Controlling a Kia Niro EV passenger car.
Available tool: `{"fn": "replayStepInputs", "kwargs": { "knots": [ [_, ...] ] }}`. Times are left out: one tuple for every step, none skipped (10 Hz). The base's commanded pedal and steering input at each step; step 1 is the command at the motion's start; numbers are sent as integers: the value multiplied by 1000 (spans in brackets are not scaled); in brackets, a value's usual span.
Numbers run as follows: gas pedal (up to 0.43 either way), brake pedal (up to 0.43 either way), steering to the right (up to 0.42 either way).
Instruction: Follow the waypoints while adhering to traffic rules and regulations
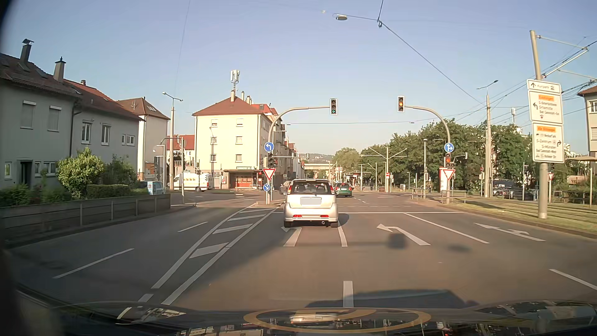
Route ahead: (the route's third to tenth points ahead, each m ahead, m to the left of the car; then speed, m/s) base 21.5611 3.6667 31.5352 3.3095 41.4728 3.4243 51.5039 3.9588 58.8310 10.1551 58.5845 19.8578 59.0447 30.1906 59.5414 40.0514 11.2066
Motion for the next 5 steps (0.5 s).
{"fn": "replayStepInputs", "kwargs": {
  "knots": [
    [0,24,-34],
    [0,30,-30],
    [0,24,-29],
    [0,30,-23],
    [0,30,-18]
  ]
}}
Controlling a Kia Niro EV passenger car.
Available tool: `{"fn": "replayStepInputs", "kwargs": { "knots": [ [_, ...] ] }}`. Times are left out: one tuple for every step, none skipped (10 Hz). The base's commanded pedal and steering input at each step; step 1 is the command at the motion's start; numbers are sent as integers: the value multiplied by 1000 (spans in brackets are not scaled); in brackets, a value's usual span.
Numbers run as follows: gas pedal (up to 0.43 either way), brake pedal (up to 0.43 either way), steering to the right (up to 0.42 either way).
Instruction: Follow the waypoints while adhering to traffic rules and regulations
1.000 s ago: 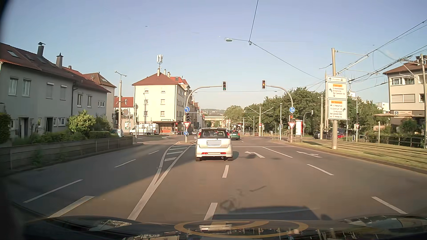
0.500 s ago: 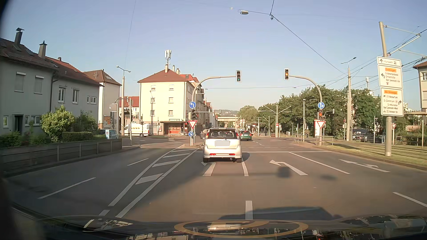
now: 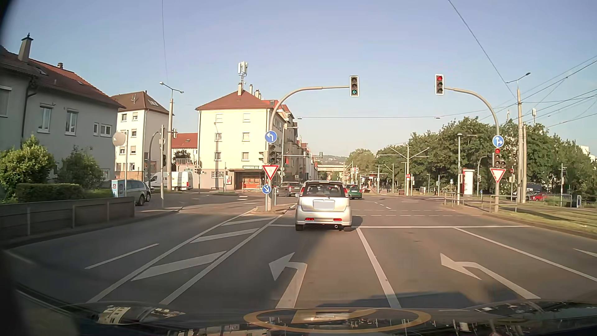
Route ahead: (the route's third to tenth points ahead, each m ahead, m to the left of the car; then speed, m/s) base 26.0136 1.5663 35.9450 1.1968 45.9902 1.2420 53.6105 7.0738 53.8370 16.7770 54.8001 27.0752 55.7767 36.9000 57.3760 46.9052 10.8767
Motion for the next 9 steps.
{"fn": "replayStepInputs", "kwargs": {
  "knots": [
    [0,37,-15],
    [0,73,-9],
    [0,140,-4],
    [0,177,-3],
    [0,183,-2],
    [0,183,-2],
    [0,177,-2],
    [0,177,-2],
    [0,177,-2]
  ]
}}
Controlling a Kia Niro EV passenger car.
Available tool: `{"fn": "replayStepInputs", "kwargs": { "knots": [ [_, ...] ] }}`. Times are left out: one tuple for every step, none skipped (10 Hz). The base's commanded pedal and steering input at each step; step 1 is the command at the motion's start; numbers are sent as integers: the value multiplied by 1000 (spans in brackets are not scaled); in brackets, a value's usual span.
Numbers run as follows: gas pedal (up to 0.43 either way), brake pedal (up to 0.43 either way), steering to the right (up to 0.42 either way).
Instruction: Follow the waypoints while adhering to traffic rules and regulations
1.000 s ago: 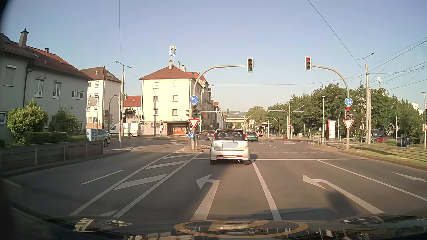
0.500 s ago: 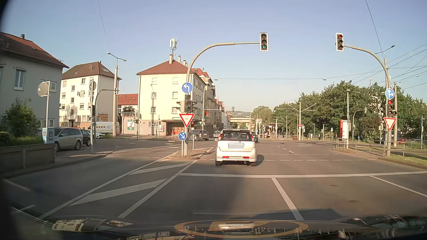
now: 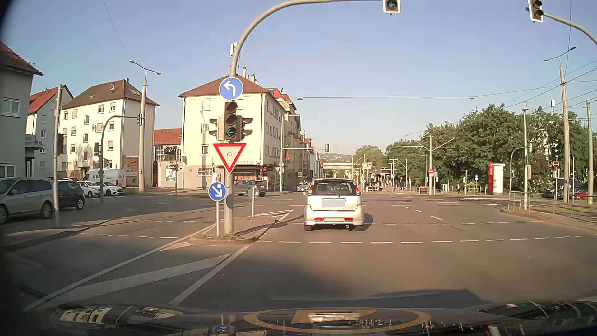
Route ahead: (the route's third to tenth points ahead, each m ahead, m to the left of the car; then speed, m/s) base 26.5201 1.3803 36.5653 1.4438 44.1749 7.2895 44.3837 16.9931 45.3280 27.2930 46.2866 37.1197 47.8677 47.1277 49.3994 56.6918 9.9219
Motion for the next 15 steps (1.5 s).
{"fn": "replayStepInputs", "kwargs": {
  "knots": [
    [0,171,-1],
    [0,165,0],
    [0,165,0],
    [0,159,0],
    [0,159,0],
    [0,152,0],
    [0,146,-1],
    [0,140,-1],
    [0,30,-1],
    [0,0,-1],
    [0,0,-2],
    [0,0,-2],
    [87,0,-2],
    [87,0,-3],
    [87,0,-4]
  ]
}}
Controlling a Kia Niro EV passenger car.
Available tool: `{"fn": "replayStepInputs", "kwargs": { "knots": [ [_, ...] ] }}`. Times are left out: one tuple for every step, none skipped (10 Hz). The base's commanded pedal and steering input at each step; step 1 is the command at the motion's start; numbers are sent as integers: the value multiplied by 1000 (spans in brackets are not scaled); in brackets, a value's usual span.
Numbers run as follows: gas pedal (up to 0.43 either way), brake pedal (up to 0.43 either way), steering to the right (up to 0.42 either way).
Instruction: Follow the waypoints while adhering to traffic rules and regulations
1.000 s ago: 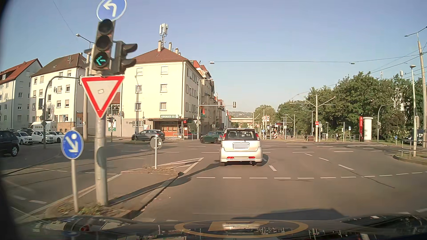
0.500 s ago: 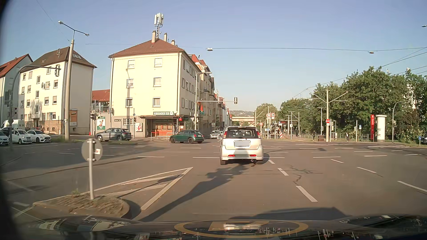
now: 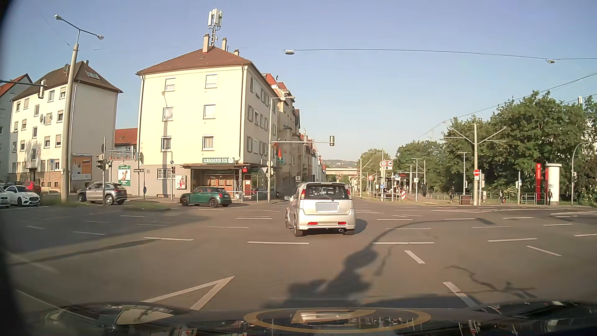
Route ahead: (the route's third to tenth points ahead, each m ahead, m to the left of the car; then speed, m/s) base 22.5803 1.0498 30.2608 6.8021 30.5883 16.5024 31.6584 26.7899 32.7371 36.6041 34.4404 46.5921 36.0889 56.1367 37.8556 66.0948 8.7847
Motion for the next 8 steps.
{"fn": "replayStepInputs", "kwargs": {
  "knots": [
    [79,0,-4],
    [47,0,-5],
    [20,0,-5],
    [8,0,-10],
    [8,0,-17],
    [8,0,-23],
    [8,0,-28],
    [20,0,-37]
  ]
}}
